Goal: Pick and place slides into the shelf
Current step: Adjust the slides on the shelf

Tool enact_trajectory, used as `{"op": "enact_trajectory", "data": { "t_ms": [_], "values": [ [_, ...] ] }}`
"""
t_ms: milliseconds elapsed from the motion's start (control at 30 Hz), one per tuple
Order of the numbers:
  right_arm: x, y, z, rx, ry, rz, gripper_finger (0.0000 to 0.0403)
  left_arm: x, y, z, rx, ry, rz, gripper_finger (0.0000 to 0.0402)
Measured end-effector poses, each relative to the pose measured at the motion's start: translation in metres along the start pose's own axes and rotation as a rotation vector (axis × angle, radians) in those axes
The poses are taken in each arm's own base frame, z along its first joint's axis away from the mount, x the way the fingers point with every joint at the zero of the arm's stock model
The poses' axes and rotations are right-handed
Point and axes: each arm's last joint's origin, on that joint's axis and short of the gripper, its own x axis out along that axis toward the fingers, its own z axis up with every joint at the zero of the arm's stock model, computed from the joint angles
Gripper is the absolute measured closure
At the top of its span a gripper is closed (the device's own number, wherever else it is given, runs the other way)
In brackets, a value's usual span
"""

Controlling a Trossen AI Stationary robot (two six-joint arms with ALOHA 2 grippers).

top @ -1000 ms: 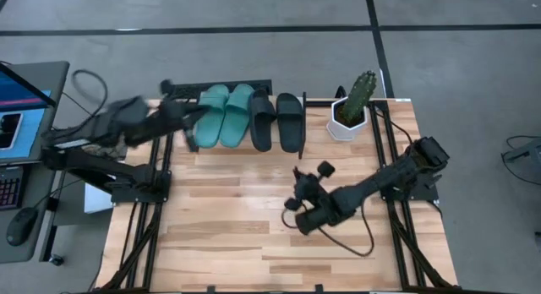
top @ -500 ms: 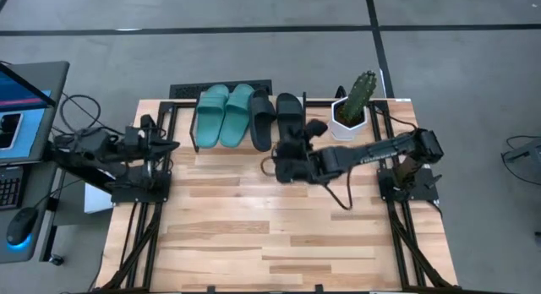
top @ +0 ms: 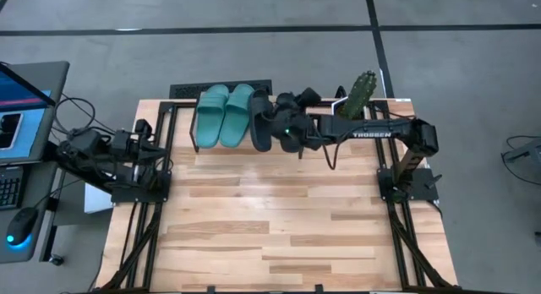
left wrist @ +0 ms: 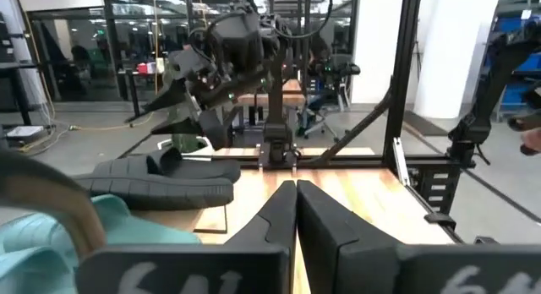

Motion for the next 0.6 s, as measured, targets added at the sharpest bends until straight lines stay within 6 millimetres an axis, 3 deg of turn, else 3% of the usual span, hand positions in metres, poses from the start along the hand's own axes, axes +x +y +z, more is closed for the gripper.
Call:
{"op": "enact_trajectory", "data": {
  "t_ms": [600],
  "values": [
    [0.011,0.000,0.006,-0.111,-0.083,0.319,0.0174,-0.001,0.000,-0.009,0.040,0.095,0.001,0.0402]
  ]
}}
